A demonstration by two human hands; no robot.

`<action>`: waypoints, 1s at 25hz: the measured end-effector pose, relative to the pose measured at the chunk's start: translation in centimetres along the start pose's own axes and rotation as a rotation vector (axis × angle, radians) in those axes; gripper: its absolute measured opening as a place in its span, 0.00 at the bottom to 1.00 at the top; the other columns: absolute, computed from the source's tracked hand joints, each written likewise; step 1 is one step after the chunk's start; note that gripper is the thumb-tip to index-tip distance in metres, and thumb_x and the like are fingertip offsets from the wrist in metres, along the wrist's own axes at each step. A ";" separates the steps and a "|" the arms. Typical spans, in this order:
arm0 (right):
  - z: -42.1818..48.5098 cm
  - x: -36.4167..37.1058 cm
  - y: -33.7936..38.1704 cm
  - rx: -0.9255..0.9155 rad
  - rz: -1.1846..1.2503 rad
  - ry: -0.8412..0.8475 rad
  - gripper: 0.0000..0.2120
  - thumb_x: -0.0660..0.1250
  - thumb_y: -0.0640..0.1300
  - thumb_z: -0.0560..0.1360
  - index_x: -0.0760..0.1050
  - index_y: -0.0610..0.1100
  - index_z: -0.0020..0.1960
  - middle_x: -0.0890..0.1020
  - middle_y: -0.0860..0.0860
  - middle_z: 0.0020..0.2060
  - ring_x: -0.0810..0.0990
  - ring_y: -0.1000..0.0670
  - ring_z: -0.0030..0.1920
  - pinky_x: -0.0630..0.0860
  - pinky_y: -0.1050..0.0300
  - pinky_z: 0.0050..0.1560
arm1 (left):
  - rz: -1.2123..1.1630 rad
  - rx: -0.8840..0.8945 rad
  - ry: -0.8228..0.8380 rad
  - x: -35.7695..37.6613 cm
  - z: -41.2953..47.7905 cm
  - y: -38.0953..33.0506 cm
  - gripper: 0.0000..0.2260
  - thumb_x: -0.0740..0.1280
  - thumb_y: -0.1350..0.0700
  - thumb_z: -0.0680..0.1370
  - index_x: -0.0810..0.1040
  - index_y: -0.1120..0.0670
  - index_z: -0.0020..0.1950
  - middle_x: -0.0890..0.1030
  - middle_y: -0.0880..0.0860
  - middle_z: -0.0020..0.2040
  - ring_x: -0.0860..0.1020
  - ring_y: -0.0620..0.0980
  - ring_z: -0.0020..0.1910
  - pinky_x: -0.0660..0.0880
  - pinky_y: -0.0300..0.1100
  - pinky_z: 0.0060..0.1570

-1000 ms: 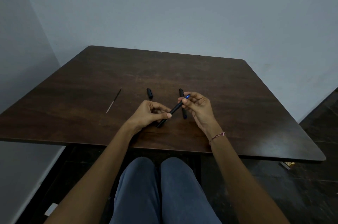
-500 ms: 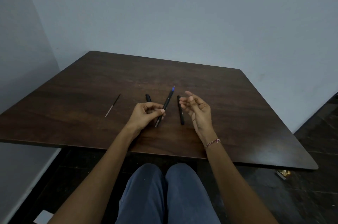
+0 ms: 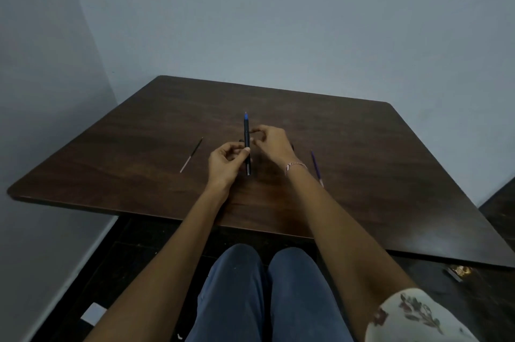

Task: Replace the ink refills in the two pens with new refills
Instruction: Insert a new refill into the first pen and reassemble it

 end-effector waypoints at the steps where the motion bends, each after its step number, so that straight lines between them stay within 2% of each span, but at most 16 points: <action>1: 0.5 0.8 0.4 -0.008 -0.071 0.047 0.15 0.64 0.37 0.76 0.76 0.42 0.63 0.81 0.42 0.54 0.79 0.46 0.50 0.75 0.54 0.54 | 0.004 -0.004 -0.001 0.0 0.0 0.1 0.04 0.70 0.61 0.74 0.80 0.55 0.47 0.81 0.56 0.41 0.81 0.51 0.41 0.78 0.40 0.41; 3: 1.4 2.4 0.8 -0.031 -0.219 0.108 0.13 0.62 0.35 0.77 0.77 0.40 0.60 0.79 0.41 0.56 0.79 0.42 0.56 0.75 0.52 0.55 | 0.004 0.003 0.002 0.0 0.0 -0.1 0.04 0.70 0.62 0.74 0.79 0.58 0.48 0.81 0.55 0.40 0.81 0.49 0.40 0.79 0.37 0.40; 5: 1.6 3.4 0.7 -0.042 -0.302 0.116 0.08 0.62 0.36 0.77 0.78 0.38 0.52 0.79 0.40 0.51 0.80 0.41 0.52 0.76 0.53 0.48 | 0.001 0.010 0.005 0.1 -0.1 -0.2 0.03 0.70 0.62 0.74 0.79 0.57 0.47 0.81 0.55 0.39 0.81 0.49 0.39 0.79 0.37 0.39; 8: 1.8 3.5 0.4 0.015 -0.262 0.111 0.05 0.63 0.35 0.76 0.78 0.37 0.47 0.81 0.41 0.47 0.81 0.41 0.48 0.76 0.55 0.43 | 0.010 0.002 0.004 0.0 0.0 -0.1 0.03 0.71 0.61 0.73 0.80 0.54 0.44 0.81 0.56 0.40 0.81 0.51 0.40 0.79 0.41 0.41; 11: 1.5 2.5 -0.1 0.059 -0.156 0.108 0.07 0.65 0.36 0.75 0.79 0.41 0.51 0.82 0.43 0.49 0.81 0.44 0.51 0.79 0.53 0.49 | 0.032 0.004 0.048 0.2 -0.2 -0.2 0.03 0.71 0.61 0.73 0.80 0.56 0.46 0.81 0.57 0.41 0.81 0.49 0.40 0.79 0.39 0.41; 13: 0.4 0.6 -0.6 0.061 -0.014 0.030 0.13 0.69 0.37 0.73 0.78 0.44 0.56 0.82 0.47 0.49 0.80 0.48 0.49 0.79 0.53 0.52 | 0.057 0.001 0.075 0.3 -0.3 -0.3 0.03 0.71 0.62 0.73 0.80 0.56 0.45 0.81 0.57 0.41 0.81 0.49 0.39 0.78 0.37 0.41; 17: -3.7 -4.0 -2.8 0.062 0.288 -0.258 0.14 0.72 0.41 0.71 0.77 0.48 0.57 0.80 0.53 0.37 0.79 0.56 0.39 0.76 0.64 0.42 | 0.127 0.010 0.148 1.0 -0.6 -0.4 0.04 0.71 0.62 0.73 0.80 0.54 0.42 0.79 0.57 0.37 0.80 0.47 0.35 0.77 0.38 0.39; 21: -6.2 -4.4 -4.5 0.028 0.465 -0.422 0.14 0.72 0.40 0.72 0.77 0.47 0.57 0.81 0.52 0.38 0.81 0.53 0.41 0.77 0.66 0.43 | 0.191 0.011 0.216 1.6 -1.0 -0.7 0.04 0.71 0.64 0.73 0.80 0.55 0.41 0.77 0.57 0.36 0.79 0.48 0.34 0.77 0.36 0.36; 25: -6.8 -4.2 -4.7 -0.006 0.553 -0.498 0.17 0.72 0.38 0.72 0.77 0.46 0.60 0.81 0.52 0.38 0.80 0.56 0.40 0.77 0.66 0.44 | 0.241 0.027 0.259 1.9 -1.5 -0.9 0.05 0.71 0.65 0.72 0.80 0.55 0.41 0.76 0.53 0.32 0.78 0.42 0.30 0.76 0.33 0.34</action>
Point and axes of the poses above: each hand's wrist, its own z-axis towards the middle knuckle, its own x-axis out of the palm, y = z × x, the point moved 5 cm from there along z, towards the middle knuckle
